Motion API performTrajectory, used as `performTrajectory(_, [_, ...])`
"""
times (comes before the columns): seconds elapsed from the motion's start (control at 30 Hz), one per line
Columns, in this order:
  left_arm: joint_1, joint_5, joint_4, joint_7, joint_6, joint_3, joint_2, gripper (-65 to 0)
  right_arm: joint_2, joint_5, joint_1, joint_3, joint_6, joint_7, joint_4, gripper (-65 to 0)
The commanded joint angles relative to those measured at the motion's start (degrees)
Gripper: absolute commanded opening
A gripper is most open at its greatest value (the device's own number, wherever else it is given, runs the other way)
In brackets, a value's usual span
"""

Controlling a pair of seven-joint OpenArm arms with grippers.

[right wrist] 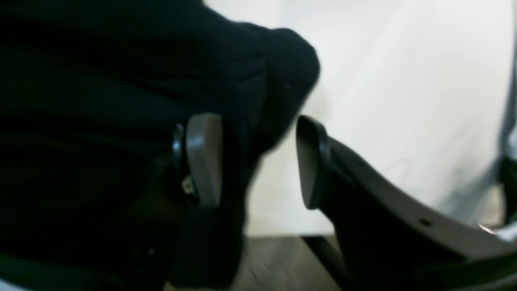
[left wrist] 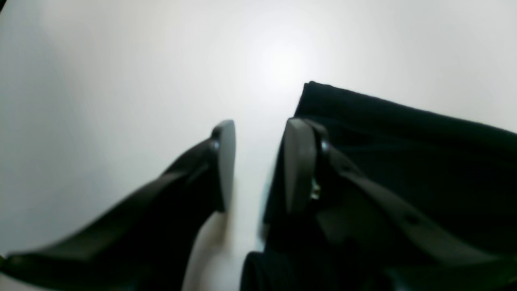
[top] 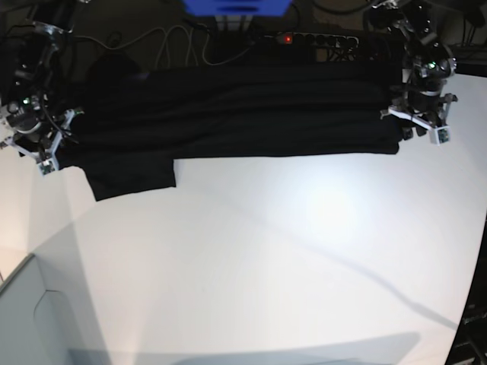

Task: Fold the T-shirt properly
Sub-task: 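Lower the folded hem onto the shirt and open both grippers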

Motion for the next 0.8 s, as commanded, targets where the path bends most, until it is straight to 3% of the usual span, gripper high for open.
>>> performTrajectory(0.0, [-0.26,-0.47,0.92,-1.25,0.06,-0.21,-0.67,-44.7,0.72,-1.24,0.57,0.13,-0.43,0.49,0.90,-34.8])
performTrajectory(0.37, [-0.26,-0.47,0.92,-1.25,0.06,-0.21,-0.67,-44.7,0.02,-15.84,1.89,-2.50,-0.26,1.19,3.89,-34.8])
performTrajectory(0.77, [-0.17,-0.47,1.01,-0.90,0.06,-0.21,-0.67,-44.7,-2.36,-16.45,1.89,-3.38,-0.26,0.58,10.92,-34.8])
